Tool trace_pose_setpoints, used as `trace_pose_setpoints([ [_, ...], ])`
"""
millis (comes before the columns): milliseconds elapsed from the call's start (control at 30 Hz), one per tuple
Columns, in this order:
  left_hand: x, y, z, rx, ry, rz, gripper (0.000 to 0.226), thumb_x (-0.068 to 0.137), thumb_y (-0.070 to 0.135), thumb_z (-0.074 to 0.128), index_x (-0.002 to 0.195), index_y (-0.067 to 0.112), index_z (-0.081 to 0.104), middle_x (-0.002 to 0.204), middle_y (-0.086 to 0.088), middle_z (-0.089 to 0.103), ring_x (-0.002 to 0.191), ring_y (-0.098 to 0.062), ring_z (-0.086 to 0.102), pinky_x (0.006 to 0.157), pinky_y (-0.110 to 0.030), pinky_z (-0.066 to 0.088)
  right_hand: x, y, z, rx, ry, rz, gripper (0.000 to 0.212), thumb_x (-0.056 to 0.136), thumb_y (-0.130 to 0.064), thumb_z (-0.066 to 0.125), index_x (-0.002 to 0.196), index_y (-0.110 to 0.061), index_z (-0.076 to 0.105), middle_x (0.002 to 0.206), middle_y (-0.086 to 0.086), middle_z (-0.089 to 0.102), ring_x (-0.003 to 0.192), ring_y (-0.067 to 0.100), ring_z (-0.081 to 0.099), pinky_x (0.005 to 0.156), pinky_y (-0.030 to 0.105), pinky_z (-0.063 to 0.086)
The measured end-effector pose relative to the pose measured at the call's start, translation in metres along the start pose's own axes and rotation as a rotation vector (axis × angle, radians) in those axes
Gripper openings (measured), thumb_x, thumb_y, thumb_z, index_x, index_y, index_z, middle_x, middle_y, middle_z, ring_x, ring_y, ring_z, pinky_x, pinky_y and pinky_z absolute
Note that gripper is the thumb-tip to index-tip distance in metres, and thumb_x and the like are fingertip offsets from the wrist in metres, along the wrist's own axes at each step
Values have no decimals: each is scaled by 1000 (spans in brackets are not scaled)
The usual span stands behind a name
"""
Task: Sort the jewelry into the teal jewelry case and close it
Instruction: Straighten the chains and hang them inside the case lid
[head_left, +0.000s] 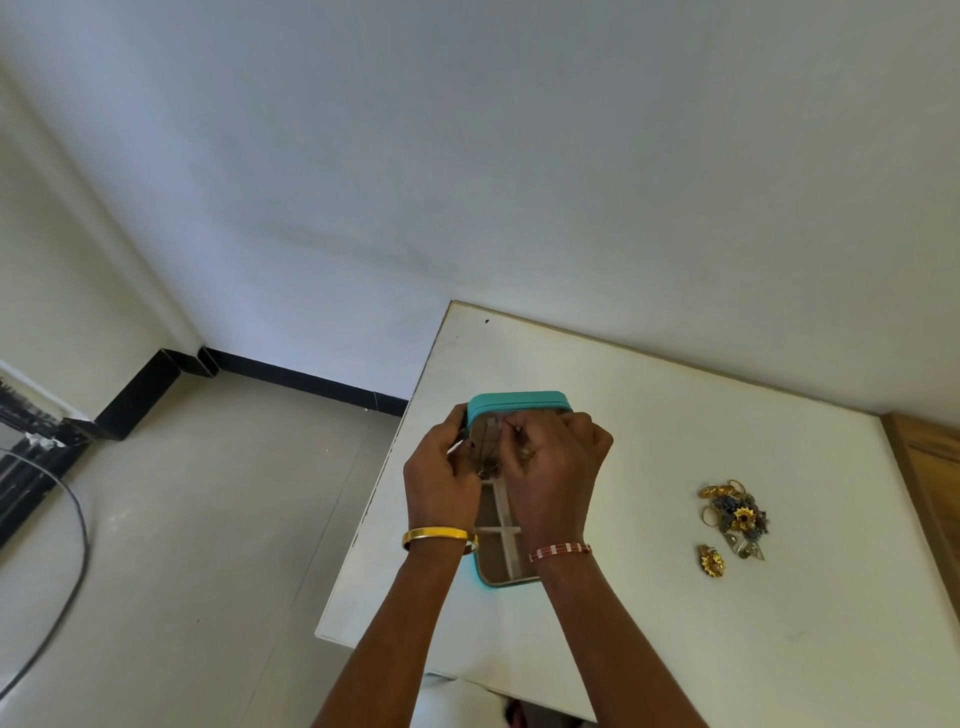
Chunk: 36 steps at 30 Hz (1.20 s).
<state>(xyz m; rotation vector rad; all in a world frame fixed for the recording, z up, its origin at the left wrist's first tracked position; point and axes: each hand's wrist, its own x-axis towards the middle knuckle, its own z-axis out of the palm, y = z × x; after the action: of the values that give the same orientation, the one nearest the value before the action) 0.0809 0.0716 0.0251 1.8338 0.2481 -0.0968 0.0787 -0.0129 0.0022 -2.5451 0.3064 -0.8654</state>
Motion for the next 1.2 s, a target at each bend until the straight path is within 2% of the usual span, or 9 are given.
trace_pose_setpoints([
  [67, 0, 0, 0, -4, -4, -1, 44, 84, 3, 56, 127, 8, 48, 125, -12, 58, 116, -25, 54, 100, -33, 40, -2, -1, -1, 13, 6, -23, 28, 83, -37, 50, 80, -14, 66, 79, 3, 70, 81, 13, 50, 79, 24, 32],
  [200, 0, -1, 1, -4, -1, -3, 45, 83, 3, 56, 127, 8, 48, 125, -12, 58, 115, -26, 54, 100, -35, 40, -7, -8, -2, 79, 12, 10, 28, 83, -36, 49, 83, -14, 66, 84, 3, 71, 80, 21, 62, 77, 26, 42],
  [333, 0, -2, 2, -14, 0, -2, 44, 84, 4, 56, 127, 9, 49, 125, -11, 58, 114, -26, 54, 100, -36, 41, -5, -15, -1, 112, 26, -6, 26, 82, -34, 50, 81, -13, 65, 81, 4, 70, 76, 24, 64, 78, 29, 39],
  [533, 1, -3, 2, -59, 4, -30, 39, 86, 6, 54, 125, 9, 51, 123, -8, 59, 111, -19, 55, 94, -23, 39, -7, -24, 9, 136, 66, 108, 23, 81, -33, 52, 81, -13, 65, 79, 5, 69, 76, 25, 61, 72, 33, 47],
  [667, 0, -4, 1, -30, -2, -13, 42, 84, 5, 55, 125, 7, 50, 125, -10, 58, 113, -23, 55, 100, -32, 39, -7, -26, 15, 154, 109, 246, 17, 75, -29, 63, 79, -12, 67, 78, 5, 70, 75, 25, 62, 73, 32, 40],
  [767, 1, -3, 1, -15, -5, 2, 41, 84, 6, 55, 125, 8, 51, 125, -10, 58, 114, -23, 55, 99, -30, 39, -6, -29, 16, 194, 118, 348, 14, 74, -23, 69, 81, -12, 68, 82, 7, 70, 78, 26, 59, 74, 27, 34],
  [900, 1, -1, 1, -17, -12, -15, 42, 86, 5, 53, 127, 9, 49, 126, -8, 57, 116, -22, 54, 100, -31, 39, -1, -22, 11, 255, 117, 521, 13, 75, -16, 72, 86, -10, 69, 83, 11, 67, 79, 17, 45, 72, 19, 24],
  [1100, -1, 0, 1, -23, -4, -21, 43, 86, 5, 53, 128, 9, 48, 127, -9, 57, 117, -23, 53, 100, -32, 39, 1, -12, 6, 240, 82, 396, 12, 72, -11, 75, 80, -8, 67, 76, 10, 67, 73, 14, 43, 72, 19, 26],
  [1200, -1, -1, 0, -25, -5, -15, 43, 86, 5, 53, 128, 9, 48, 126, -9, 58, 116, -23, 53, 100, -32, 39, 0, -9, 4, 232, 63, 342, 12, 72, -11, 75, 80, -9, 67, 77, 9, 67, 73, 14, 43, 73, 30, 32],
])
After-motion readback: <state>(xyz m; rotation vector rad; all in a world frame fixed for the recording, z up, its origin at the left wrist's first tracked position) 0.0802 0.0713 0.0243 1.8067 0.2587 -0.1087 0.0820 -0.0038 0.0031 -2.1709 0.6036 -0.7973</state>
